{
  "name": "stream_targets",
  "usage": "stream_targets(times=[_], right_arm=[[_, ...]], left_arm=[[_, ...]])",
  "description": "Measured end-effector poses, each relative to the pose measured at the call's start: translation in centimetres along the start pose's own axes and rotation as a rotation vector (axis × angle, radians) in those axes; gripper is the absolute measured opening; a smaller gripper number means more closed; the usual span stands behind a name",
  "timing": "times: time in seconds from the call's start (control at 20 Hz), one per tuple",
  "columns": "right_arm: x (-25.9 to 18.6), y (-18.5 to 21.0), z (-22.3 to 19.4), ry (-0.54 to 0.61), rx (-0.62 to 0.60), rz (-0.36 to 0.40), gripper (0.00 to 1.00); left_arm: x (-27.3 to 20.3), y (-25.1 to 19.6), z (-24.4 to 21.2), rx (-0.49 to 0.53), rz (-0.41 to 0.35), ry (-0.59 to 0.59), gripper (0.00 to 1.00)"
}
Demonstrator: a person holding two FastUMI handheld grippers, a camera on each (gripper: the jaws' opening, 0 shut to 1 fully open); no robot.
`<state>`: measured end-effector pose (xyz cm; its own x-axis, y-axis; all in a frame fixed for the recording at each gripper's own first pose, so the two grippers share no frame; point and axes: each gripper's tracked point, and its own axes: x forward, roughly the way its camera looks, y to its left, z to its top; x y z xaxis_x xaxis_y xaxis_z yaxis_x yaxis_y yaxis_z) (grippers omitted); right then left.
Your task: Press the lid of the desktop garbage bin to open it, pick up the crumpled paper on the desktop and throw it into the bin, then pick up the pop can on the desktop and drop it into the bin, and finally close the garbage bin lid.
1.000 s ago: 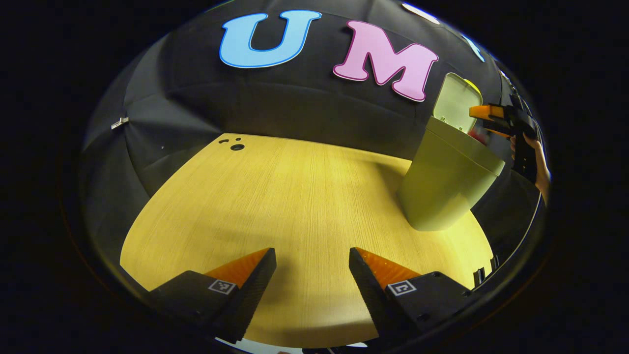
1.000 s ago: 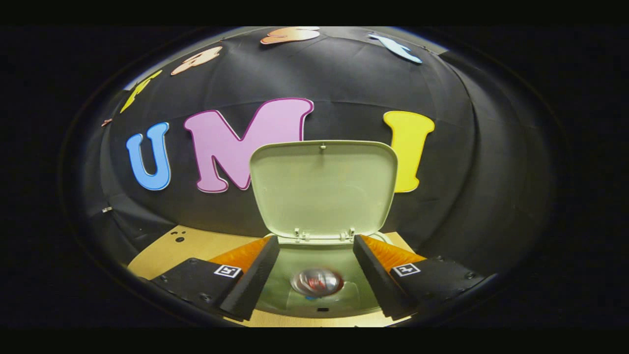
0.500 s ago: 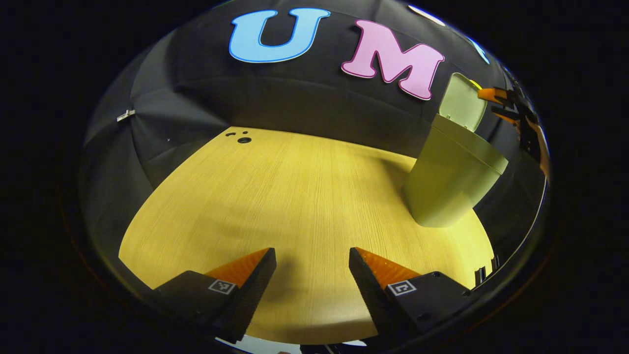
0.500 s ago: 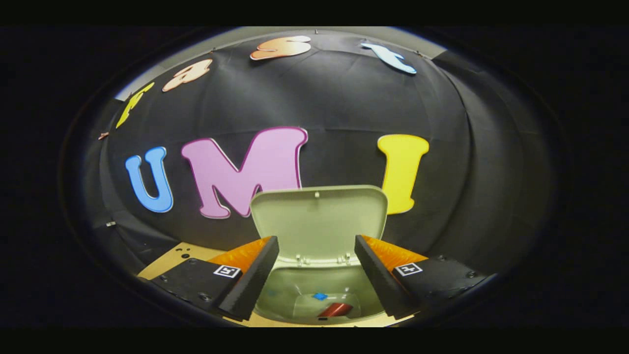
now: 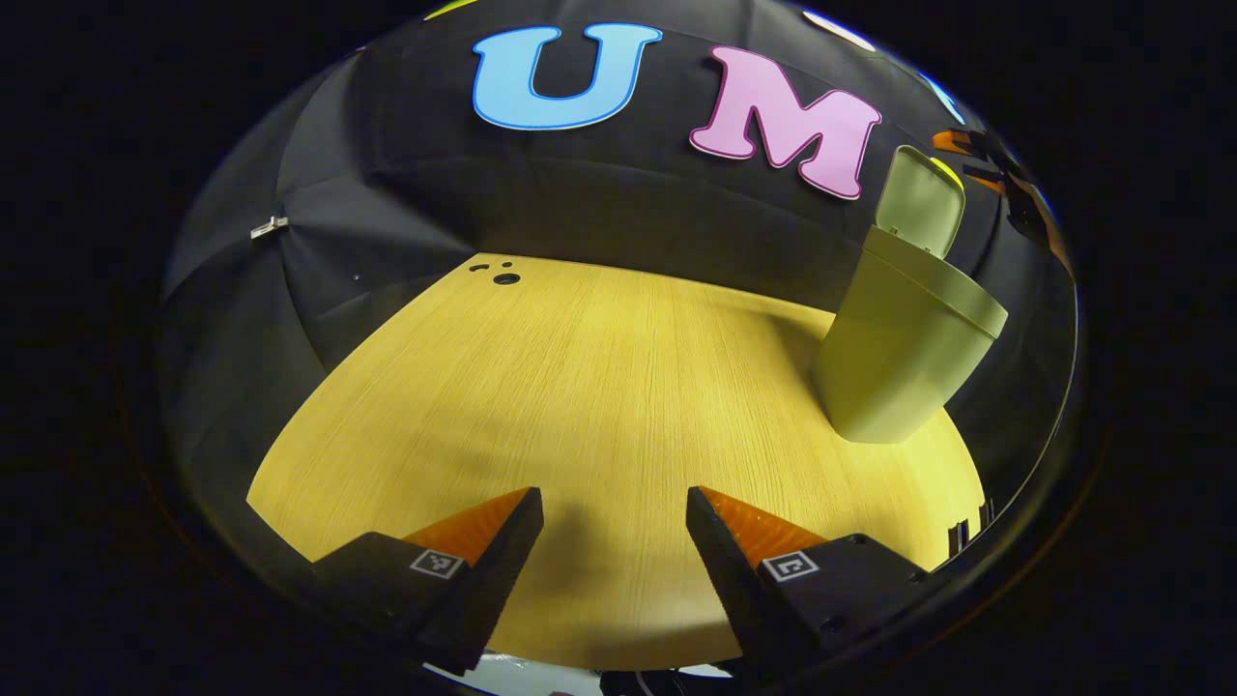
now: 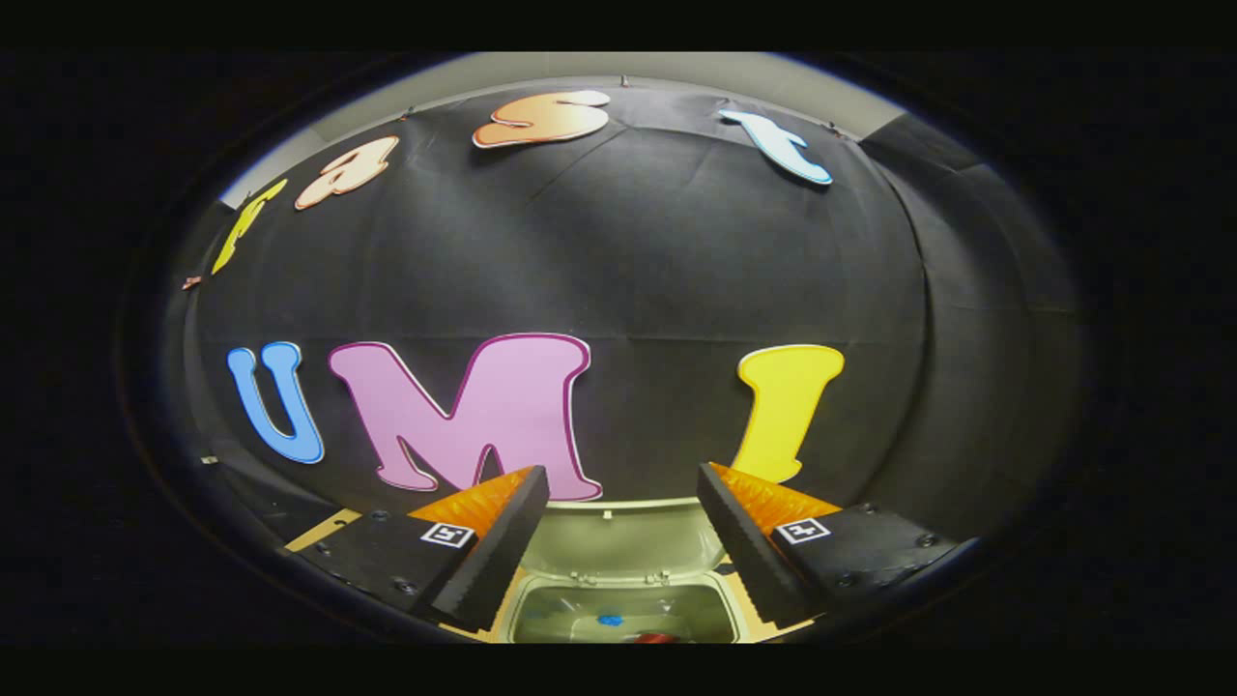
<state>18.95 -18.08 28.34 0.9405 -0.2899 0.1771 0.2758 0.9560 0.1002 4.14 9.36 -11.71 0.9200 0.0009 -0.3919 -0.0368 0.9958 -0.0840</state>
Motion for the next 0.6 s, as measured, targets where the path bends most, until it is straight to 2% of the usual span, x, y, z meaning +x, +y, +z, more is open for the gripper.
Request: stream_targets(times=[0.25, 0.5, 0.6], right_arm=[[3.2, 0.8, -0.7, 0.039, 0.002, 0.01, 0.96], [4.5, 0.5, -2.7, 0.12, 0.045, 0.009, 0.97], [4.4, 0.1, -3.4, 0.145, 0.017, 0.005, 0.97]], left_arm=[[-0.3, 0.9, -0.1, -0.052, 0.03, -0.003, 0.96], [-0.7, 1.9, -0.4, -0.044, 0.048, -0.009, 0.96], [-0.7, 2.3, -0.5, -0.04, 0.046, -0.009, 0.96]])
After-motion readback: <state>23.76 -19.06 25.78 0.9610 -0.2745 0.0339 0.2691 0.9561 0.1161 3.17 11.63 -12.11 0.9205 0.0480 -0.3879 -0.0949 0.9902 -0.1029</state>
